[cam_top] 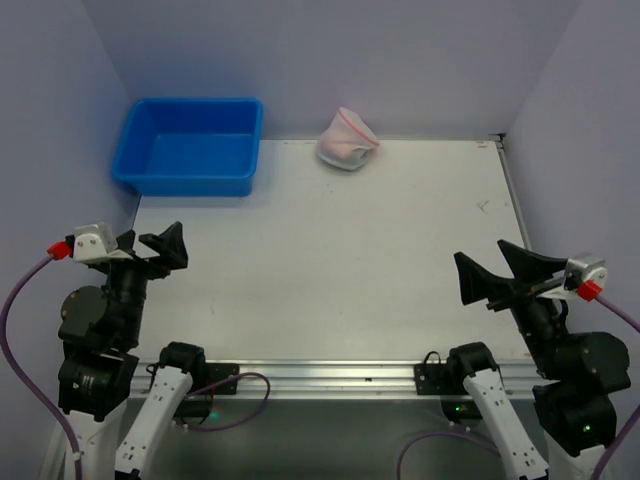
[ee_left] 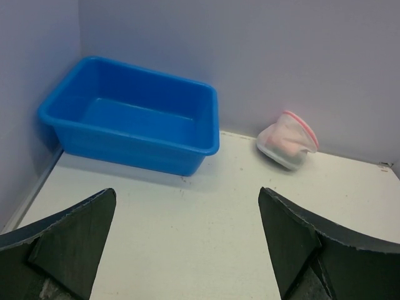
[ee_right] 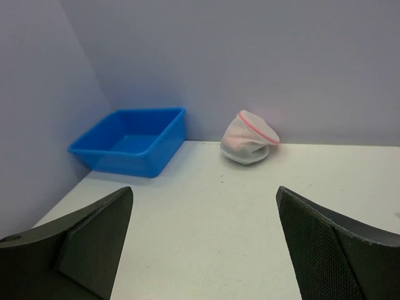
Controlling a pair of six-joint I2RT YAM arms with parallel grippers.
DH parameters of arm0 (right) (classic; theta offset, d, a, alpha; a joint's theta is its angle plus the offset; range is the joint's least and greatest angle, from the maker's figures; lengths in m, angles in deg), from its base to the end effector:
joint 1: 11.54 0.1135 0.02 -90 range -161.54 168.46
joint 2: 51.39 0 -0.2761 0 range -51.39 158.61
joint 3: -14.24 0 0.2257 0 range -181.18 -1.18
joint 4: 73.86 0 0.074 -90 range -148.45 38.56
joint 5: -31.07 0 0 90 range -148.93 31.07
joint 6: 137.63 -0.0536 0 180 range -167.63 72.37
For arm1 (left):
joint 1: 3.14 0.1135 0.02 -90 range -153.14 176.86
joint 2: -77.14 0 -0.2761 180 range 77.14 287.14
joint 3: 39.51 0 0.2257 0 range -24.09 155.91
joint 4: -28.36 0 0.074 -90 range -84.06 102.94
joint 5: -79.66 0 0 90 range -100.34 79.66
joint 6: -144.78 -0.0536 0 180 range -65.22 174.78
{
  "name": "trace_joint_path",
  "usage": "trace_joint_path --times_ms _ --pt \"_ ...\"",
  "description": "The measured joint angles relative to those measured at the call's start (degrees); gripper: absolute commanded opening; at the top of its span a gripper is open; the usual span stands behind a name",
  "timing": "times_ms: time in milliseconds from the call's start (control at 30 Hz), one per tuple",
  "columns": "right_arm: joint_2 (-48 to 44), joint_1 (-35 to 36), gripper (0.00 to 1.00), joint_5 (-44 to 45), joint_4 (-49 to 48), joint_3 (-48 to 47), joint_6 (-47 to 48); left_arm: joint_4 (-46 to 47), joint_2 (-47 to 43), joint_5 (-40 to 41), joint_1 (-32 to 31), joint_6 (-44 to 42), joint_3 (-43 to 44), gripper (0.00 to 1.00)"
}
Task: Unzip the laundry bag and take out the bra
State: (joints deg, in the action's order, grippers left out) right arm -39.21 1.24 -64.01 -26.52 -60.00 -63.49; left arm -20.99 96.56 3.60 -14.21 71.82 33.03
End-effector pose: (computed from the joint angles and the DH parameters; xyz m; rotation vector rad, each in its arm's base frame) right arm -0.0215 0.0000 0.4035 -0.0407 1.3299 0.4831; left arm 0.0229 0.0087 0.3941 -0.2733 1.4856 -0.2109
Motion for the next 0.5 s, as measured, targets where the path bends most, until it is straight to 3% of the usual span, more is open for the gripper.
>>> trace_joint_path --times_ms 233,500 --pt "12.3 0.0 0.99 -5.9 -1.0 -0.6 -4.2 3.3 1.9 -1.7 0.0 1.4 -7.4 1.00" --pt "43.0 0.0 0.99 -8.4 -9.0 -8.3 -15.2 10.4 10.1 -8.3 0.0 4.5 -17.6 1.00"
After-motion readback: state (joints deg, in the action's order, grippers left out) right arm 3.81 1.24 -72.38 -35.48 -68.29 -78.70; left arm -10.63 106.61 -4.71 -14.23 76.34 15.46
